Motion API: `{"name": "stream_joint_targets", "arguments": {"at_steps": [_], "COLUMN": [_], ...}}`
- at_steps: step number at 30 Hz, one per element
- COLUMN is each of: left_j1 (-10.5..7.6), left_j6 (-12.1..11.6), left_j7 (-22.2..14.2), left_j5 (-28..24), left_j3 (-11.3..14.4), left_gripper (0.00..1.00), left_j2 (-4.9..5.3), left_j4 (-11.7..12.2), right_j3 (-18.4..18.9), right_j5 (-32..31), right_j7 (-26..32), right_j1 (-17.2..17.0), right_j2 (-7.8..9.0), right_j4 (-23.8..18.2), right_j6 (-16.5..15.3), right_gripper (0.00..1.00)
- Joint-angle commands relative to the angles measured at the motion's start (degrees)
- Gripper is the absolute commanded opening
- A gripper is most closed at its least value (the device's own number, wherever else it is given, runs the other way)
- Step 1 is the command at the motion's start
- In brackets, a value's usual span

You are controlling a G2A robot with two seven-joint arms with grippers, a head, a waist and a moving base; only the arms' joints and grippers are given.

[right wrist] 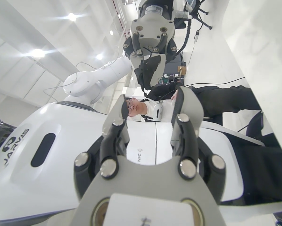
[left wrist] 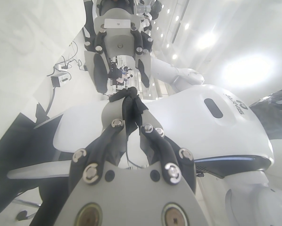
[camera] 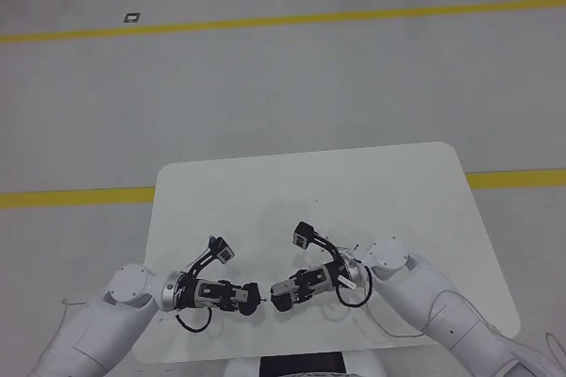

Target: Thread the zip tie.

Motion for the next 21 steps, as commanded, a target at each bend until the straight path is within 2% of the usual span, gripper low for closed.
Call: {"name": "stream_joint_targets", "arguments": {"at_steps": [1,4,14,17,19,21], "left_j1": [0.34,1.00,1.00,0.54,1.23,2.27], "left_j6": [0.00,0.00,0.00,0.00,0.00,0.00], "left_j7": [0.36,0.62,0.62,5.63,7.67,8.85], "left_j5": [-0.15,-0.80,-0.80,5.85,6.81,8.06], "left_j3": [-0.82,-2.20,-2.20,-2.92,-4.40,-7.20], "left_gripper": [0.00,0.00,0.00,0.00,0.00,0.00], "left_j2": [-0.02,-0.13,-0.13,-0.21,-0.36,-0.53], "left_j4": [-0.11,-0.62,-0.62,-1.48,-2.43,-3.28], "right_j3": [1.22,2.75,2.75,2.75,3.11,4.12], "right_j5": [-0.62,-0.87,-0.87,-0.87,-4.98,-10.06], "right_j7": [-0.87,-3.08,-3.08,-3.08,-5.27,-7.20], "right_j1": [-0.55,-1.44,-1.44,-1.44,-1.13,-1.17], "right_j2": [0.38,0.73,0.73,0.73,0.97,1.52], "right_j4": [-0.34,-0.59,-0.59,-0.59,-1.49,-3.29], "right_j6": [-0.45,-1.89,-1.89,-1.89,-1.50,-0.82], "right_gripper": [1.00,1.00,1.00,1.00,1.00,1.00]}}
